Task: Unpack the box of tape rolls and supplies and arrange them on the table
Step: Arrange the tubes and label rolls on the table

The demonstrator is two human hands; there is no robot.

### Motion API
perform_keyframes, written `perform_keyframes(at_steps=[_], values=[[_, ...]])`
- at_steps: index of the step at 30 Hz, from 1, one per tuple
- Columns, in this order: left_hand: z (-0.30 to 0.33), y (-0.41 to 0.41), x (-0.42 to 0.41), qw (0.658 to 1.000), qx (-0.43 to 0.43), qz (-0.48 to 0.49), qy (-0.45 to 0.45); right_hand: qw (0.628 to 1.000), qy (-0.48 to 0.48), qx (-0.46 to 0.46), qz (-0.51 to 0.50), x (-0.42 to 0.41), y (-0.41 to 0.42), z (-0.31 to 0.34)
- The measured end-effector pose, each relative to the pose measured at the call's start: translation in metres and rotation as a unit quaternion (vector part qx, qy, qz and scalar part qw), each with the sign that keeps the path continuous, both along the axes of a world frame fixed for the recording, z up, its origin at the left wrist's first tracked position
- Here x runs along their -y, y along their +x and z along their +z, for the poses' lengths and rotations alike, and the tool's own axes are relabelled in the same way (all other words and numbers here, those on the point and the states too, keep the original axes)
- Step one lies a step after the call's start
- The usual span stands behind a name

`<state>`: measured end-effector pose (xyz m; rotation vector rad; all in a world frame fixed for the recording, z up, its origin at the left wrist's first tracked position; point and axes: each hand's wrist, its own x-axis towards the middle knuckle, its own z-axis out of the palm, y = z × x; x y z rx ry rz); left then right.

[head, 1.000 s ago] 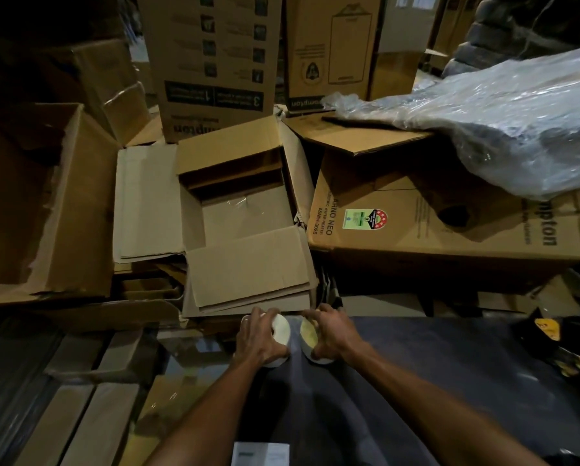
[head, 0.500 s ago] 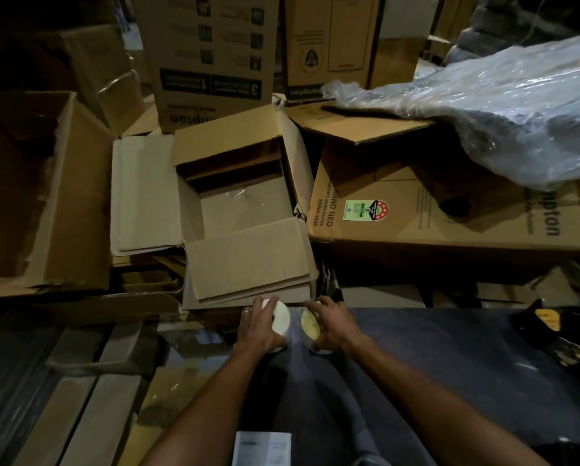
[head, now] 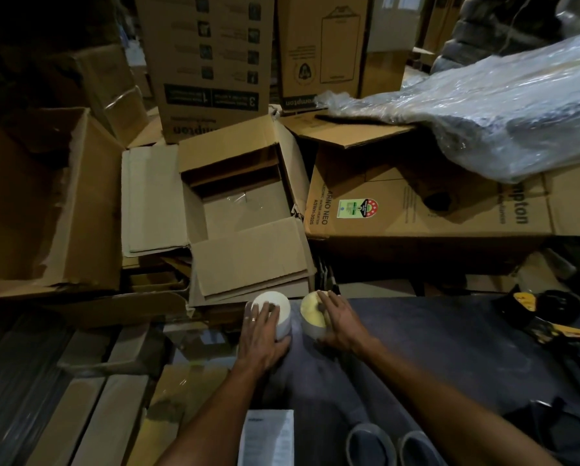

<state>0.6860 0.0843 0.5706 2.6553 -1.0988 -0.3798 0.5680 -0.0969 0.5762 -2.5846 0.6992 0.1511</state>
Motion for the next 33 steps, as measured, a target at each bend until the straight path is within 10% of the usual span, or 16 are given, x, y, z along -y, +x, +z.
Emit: perform_keyframes(at_steps=[8,33], values=[[0.011,-0.05,-0.01,0.989,-0.071,-0.027,-0.123,0.998,0.015,0.05,-0.029,-0.015,-0.064,0.026],[0.029,-0.324,0.009,0.984,-0.031,-0.143,-0.097,0.996,0.017,0.059,-0.07,-0.011,-0.391,0.018]])
